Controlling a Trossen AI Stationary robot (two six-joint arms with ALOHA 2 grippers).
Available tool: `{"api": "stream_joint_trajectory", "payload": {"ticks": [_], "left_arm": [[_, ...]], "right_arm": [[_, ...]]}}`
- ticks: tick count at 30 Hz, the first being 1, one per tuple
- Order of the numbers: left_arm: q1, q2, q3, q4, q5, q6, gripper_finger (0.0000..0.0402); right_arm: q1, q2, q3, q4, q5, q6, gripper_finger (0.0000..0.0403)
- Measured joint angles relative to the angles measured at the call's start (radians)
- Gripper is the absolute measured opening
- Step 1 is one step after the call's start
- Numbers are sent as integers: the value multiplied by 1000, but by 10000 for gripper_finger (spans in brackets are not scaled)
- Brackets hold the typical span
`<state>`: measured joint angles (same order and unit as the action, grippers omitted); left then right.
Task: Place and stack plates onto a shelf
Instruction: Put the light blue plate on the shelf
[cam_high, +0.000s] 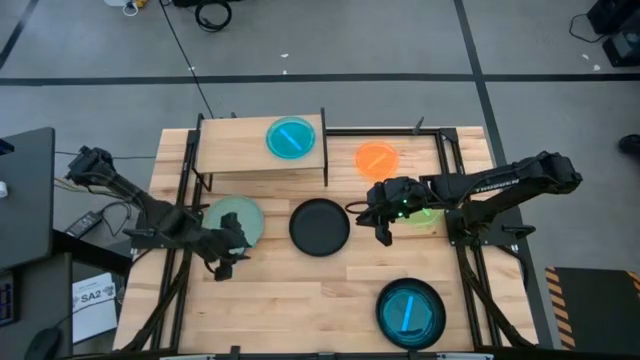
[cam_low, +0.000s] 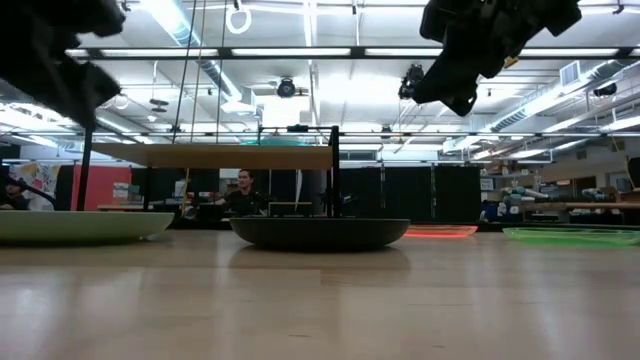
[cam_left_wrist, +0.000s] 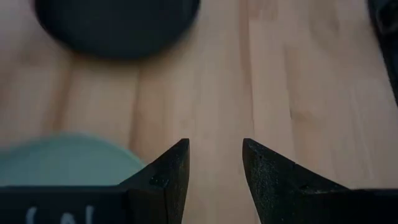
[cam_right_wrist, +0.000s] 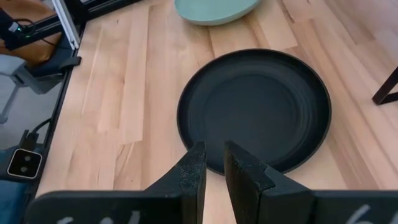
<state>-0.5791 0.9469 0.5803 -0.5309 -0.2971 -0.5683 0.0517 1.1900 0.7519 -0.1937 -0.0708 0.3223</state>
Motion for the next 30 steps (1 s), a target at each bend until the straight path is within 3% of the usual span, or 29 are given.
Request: {"api": "stream_joint_trajectory", "payload": {"ticks": [5, 12, 30], "left_arm": [[-31, 76, 1, -97, 75, -116, 155], [-49, 150, 1, -213, 89, -191, 155], [-48, 381, 1, -225, 66, -213, 155]], "right_arm": [[0, 0, -1, 6, 0, -2, 62], [0, 0, -1, 26, 0, -9, 62], [0, 1, -1, 37, -1, -10, 62]]}}
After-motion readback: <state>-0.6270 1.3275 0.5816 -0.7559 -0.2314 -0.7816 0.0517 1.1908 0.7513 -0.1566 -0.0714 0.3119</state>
